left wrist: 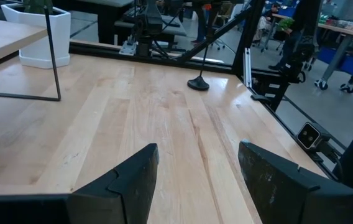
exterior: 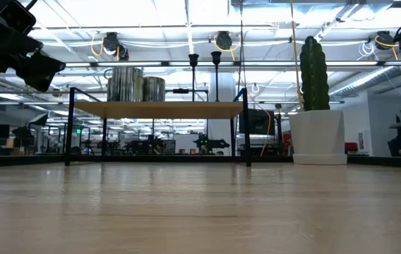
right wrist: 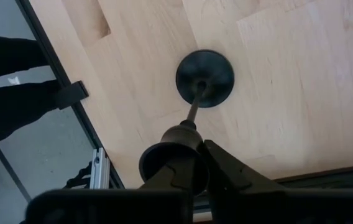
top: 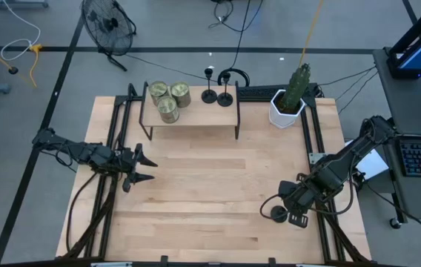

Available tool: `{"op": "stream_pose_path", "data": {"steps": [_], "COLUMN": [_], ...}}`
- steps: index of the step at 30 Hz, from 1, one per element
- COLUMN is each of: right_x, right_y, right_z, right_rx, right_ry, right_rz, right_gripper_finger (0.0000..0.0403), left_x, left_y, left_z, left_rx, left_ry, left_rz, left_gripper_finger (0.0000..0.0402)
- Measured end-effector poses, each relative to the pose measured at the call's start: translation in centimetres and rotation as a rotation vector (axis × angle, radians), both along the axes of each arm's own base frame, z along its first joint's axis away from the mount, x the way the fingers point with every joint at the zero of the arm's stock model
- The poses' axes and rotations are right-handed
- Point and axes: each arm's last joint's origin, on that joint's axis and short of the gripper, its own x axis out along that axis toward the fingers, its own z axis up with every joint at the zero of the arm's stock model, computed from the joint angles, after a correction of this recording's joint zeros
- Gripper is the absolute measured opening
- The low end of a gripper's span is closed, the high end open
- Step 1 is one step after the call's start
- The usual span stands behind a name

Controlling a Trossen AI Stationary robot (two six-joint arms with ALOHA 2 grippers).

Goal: Pick & Place candle stick holders
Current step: Put the black candle holder on the shelf

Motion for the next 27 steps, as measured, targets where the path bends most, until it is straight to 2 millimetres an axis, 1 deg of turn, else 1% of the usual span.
{"op": "stream_pose_path", "data": {"steps": [4, 9, 20, 27], "right_x": [0.2, 0.7, 2.7, 3.9], "right_y": [-0.2, -0.8, -3.1, -4.9], "right_z": [0.0, 0.4, 2.1, 3.9], "right_rx": [0.004, 0.021, 0.064, 0.078], "right_ry": [0.003, -0.003, -0.077, -0.157], "right_rz": [-0.006, -0.006, -0.036, -0.071], "right_gripper_finger": [0.0008, 0.0008, 0.0007, 0.0006], "left_x": [0.0, 0.0, 0.0, 0.0], "left_y": [0.0, 0.0, 0.0, 0.0], "left_z": [0.0, 0.0, 0.0, 0.0], "left_rx": [0.0, 0.0, 0.021, 0.028], "left_ry": [0.0, 0.0, -0.001, -0.002], "left_rz": [0.001, 0.002, -0.002, -0.004], "left_gripper_finger": [0.0232, 0.0232, 0.0232, 0.0232]}}
